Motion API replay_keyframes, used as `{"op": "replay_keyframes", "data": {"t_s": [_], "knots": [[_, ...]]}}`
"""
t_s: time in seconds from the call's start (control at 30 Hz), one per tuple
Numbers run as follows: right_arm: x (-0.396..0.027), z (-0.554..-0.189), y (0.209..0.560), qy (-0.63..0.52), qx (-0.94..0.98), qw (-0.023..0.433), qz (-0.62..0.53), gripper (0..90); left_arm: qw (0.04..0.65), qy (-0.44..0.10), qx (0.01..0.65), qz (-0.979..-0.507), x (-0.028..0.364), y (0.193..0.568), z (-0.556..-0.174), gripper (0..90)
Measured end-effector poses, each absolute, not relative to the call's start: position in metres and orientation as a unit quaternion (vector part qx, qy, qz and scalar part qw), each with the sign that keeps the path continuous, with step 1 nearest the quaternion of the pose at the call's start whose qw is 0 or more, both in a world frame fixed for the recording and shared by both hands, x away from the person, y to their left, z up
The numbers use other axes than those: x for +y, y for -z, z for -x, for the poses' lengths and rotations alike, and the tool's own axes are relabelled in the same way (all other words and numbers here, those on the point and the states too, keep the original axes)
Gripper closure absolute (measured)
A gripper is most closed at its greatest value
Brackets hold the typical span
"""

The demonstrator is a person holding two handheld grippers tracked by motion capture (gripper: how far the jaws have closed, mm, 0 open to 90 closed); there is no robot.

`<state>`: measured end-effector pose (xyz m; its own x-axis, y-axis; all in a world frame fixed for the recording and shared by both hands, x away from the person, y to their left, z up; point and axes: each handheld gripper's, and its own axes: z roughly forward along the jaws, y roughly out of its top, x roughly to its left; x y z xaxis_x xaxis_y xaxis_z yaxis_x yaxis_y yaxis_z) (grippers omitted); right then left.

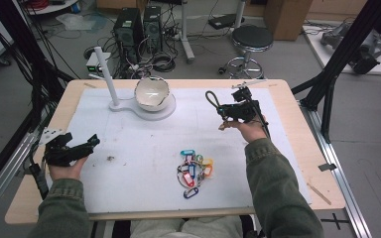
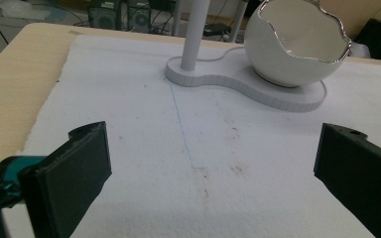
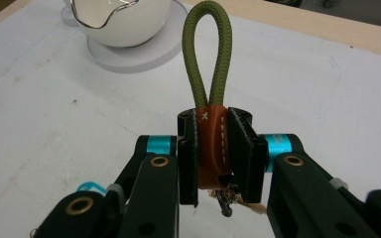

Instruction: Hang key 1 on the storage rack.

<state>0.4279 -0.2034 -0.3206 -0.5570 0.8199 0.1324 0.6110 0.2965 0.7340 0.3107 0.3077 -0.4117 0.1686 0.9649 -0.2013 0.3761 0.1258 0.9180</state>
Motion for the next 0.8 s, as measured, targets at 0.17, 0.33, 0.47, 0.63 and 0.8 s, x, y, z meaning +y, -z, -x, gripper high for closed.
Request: {"op": "replay_keyframes", "data": {"t_s": [0.17, 0.33, 0.47, 0.63, 0.8], "knots": [[-0.192, -0.429, 0.313, -0.387, 0.798, 0.133, -0.443, 75.1, 0.489, -0.302, 0.574, -0.584, 0.309, 0.412, -0.311, 1.7], [-0.185, -0.429, 0.307, -0.389, 0.802, 0.133, -0.434, 75.1, 0.49, -0.303, 0.575, -0.58, 0.31, 0.412, -0.311, 1.7], [-0.177, -0.428, 0.3, -0.391, 0.802, 0.132, -0.432, 75.1, 0.491, -0.301, 0.576, -0.581, 0.31, 0.412, -0.312, 1.7], [-0.168, -0.428, 0.295, -0.395, 0.805, 0.131, -0.423, 75.1, 0.492, -0.3, 0.577, -0.579, 0.31, 0.412, -0.312, 1.6], [-0.153, -0.43, 0.288, -0.396, 0.81, 0.128, -0.413, 75.1, 0.491, -0.299, 0.579, -0.579, 0.311, 0.412, -0.313, 1.7]]}}
